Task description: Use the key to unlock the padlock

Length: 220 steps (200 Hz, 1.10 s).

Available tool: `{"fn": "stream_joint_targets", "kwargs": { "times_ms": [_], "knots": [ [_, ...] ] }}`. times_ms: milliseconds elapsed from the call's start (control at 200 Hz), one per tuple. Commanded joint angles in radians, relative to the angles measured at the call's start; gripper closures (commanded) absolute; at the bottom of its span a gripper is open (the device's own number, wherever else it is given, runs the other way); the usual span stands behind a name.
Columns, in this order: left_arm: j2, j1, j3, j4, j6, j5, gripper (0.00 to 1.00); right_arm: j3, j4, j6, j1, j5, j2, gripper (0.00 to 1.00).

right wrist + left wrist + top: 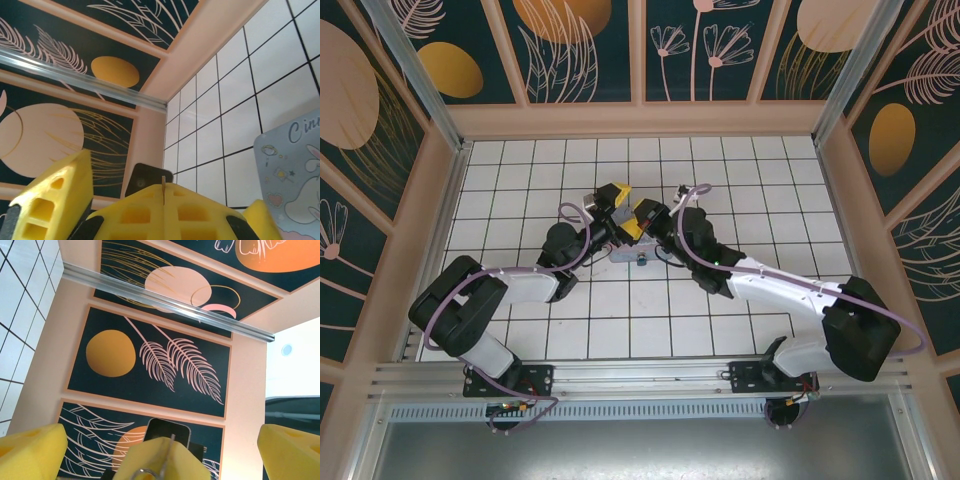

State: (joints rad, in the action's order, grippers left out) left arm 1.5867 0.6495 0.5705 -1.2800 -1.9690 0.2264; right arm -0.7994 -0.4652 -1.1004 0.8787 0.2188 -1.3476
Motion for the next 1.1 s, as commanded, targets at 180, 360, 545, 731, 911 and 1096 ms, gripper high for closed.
{"fn": "stream_joint_targets", "kwargs": {
  "times_ms": [180,360,545,731,911,1096],
  "knots": [
    [-0.012,0.007,-0.002,-0.044,0.005,-0.019,0.03,0.031,0.000,-0.032,0.000,0.067,0.047,1.00],
    [-0.030,0.006,-0.009,-0.015,0.022,-0.024,0.03,0.034,0.022,-0.047,-0.001,0.085,0.047,1.00],
    [-0.037,0.007,-0.017,-0.013,0.024,-0.027,0.04,0.051,0.037,-0.074,-0.004,0.106,0.051,1.00],
    [-0.043,0.007,-0.018,-0.005,0.028,-0.032,0.09,0.063,0.039,-0.081,-0.004,0.118,0.060,1.00],
    [-0.044,0.008,-0.020,0.008,0.037,-0.032,0.12,0.069,0.037,-0.083,-0.004,0.121,0.065,1.00],
    [-0.049,0.007,-0.030,0.027,0.045,-0.039,0.20,0.068,0.024,-0.072,-0.004,0.114,0.068,1.00]
  ]
}}
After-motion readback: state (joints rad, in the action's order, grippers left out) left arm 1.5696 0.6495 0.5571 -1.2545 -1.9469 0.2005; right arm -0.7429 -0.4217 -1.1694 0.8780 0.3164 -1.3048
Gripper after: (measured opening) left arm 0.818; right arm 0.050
